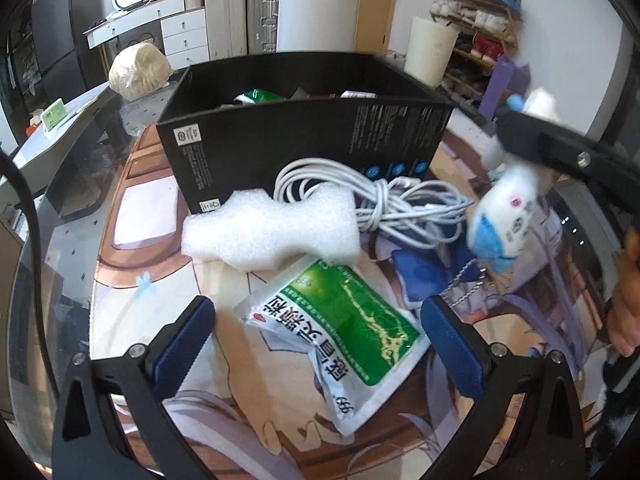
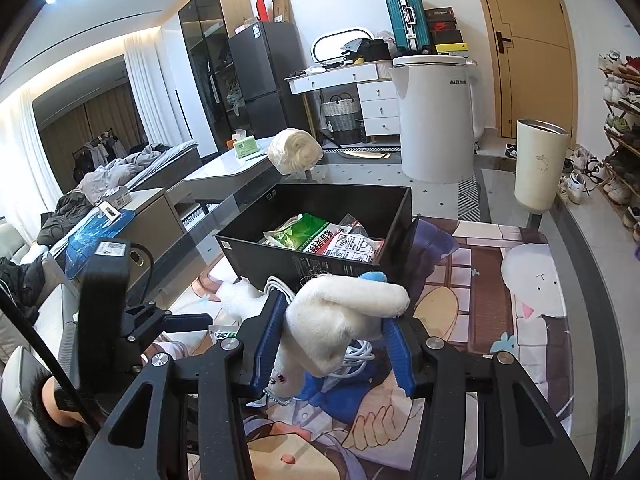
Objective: Organize soft objects
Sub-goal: 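Grasp the green sachet with left tool while right tool holds the plush toy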
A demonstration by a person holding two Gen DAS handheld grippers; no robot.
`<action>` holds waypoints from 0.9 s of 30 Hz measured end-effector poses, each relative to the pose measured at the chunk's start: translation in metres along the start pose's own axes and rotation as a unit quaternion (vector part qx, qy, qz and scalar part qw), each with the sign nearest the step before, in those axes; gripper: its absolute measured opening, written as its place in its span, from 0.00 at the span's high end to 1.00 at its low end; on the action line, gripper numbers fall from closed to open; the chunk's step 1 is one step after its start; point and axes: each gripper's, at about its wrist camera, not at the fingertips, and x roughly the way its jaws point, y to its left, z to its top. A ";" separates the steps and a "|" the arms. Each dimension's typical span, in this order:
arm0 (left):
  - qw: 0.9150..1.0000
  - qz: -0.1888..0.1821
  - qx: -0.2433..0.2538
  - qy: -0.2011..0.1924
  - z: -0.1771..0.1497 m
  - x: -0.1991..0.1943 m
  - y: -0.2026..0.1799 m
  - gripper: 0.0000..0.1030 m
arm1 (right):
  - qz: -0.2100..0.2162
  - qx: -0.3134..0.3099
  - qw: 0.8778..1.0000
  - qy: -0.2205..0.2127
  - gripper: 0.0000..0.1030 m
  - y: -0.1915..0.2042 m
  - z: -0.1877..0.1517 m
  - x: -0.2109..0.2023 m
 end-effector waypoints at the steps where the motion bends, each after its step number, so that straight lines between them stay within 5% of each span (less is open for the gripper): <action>1: 1.000 0.003 0.002 0.000 -0.001 0.000 0.000 0.00 | 0.000 0.000 1.000 0.000 0.53 0.000 0.000 0.000; 11: 1.000 0.021 -0.006 0.002 -0.013 -0.011 0.023 0.00 | 0.000 0.000 1.000 0.000 0.53 0.000 0.000 -0.001; 19: 0.999 -0.015 -0.030 0.006 -0.003 -0.007 0.012 0.00 | 0.000 -0.001 1.000 -0.001 0.53 0.001 0.000 -0.001; 27: 0.999 0.034 -0.004 0.013 0.005 0.007 -0.006 0.00 | 0.001 -0.001 1.000 0.001 0.53 0.001 0.000 -0.001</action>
